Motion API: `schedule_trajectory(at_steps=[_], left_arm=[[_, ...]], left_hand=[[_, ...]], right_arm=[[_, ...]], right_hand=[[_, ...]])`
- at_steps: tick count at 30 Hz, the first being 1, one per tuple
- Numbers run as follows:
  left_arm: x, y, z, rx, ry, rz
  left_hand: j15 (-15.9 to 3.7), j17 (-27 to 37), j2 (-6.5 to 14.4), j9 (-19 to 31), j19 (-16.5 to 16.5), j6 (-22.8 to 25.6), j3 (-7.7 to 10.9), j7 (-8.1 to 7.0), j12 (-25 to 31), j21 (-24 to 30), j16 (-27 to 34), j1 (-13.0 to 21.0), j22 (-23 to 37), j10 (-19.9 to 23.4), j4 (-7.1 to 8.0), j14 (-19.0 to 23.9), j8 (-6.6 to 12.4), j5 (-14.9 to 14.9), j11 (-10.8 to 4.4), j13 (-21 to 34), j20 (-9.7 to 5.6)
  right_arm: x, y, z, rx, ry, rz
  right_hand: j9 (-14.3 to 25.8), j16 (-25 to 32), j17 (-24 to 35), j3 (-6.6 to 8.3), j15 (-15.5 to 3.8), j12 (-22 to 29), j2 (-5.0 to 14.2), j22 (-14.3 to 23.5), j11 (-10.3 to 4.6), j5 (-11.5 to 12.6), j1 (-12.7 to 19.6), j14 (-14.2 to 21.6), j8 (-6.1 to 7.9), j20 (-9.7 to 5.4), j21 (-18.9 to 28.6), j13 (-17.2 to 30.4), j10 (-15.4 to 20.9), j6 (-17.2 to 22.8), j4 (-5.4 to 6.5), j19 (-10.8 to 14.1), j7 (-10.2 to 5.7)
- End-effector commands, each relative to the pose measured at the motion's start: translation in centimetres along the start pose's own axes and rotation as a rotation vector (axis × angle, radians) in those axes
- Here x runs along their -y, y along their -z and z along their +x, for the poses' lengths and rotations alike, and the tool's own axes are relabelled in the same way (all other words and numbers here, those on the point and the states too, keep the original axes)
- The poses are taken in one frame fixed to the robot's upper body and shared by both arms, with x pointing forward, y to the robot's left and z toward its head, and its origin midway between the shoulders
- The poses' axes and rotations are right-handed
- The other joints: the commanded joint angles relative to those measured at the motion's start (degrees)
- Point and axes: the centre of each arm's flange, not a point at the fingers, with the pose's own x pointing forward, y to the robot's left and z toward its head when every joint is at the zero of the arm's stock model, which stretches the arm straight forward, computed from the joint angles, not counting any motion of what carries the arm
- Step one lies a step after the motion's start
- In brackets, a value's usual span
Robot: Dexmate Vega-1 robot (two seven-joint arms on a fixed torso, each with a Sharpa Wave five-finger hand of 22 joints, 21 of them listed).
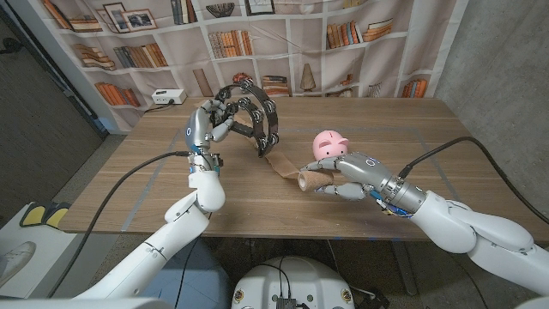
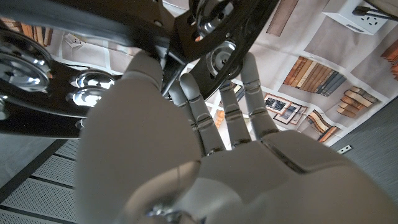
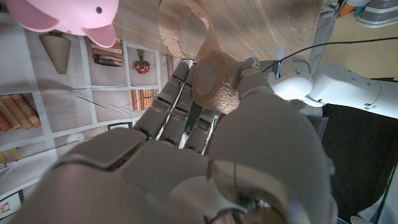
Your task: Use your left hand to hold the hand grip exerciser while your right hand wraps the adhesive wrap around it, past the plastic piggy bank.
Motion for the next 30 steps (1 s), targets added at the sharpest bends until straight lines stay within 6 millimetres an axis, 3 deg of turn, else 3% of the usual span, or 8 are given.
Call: schedule_trajectory(at_steps=[1,18,30], left_arm=[[1.7,-0.7,-0.8,0.011,0.013,-0.057],[4.1,-2.3,-2.3,0.007,-0.018,-0.100],[6.0,-3.3,-3.1,0.029,0.032,-0.125]], left_hand=[[-16.05,16.6,3.7,-0.1,4.3,-0.1,3.93,0.06,-0.4,-0.2,13.8,3.2,-0.1,0.0,0.18,15.7,0.06,5.1,0.31,-0.2,-7.31],[-16.03,16.6,3.6,-0.6,4.6,0.1,4.19,0.20,-0.4,-0.3,13.0,3.2,-0.3,0.1,0.00,16.3,0.21,4.9,0.20,-0.3,-7.38],[-16.26,16.7,3.6,-0.9,4.6,0.2,4.22,0.00,-0.3,-0.3,12.3,3.1,-0.1,0.1,0.02,16.4,0.43,4.6,0.12,-0.3,-7.42]], right_arm=[[0.5,-0.9,1.3,0.054,0.004,0.010],[1.4,-1.6,2.0,0.070,0.049,0.043],[2.9,-0.7,2.7,0.051,0.099,0.004]], right_hand=[[0.1,-0.1,0.1,0.99,-10.28,0.1,1.41,0.2,-0.83,0.5,0.8,-0.4,-0.09,-5.33,0.5,2.5,0.9,-0.3,1.27,-0.2,-0.10],[0.1,-0.8,0.2,1.07,-10.13,-0.3,1.54,0.4,-0.82,0.5,0.8,-1.1,-0.45,-4.81,1.3,2.6,0.7,-0.8,1.33,0.0,0.08],[0.1,-1.0,0.3,1.07,-10.24,-0.5,1.62,0.5,-0.81,0.5,0.7,-1.1,-0.52,-4.72,1.6,2.7,0.7,-0.8,1.40,-0.1,0.14]])
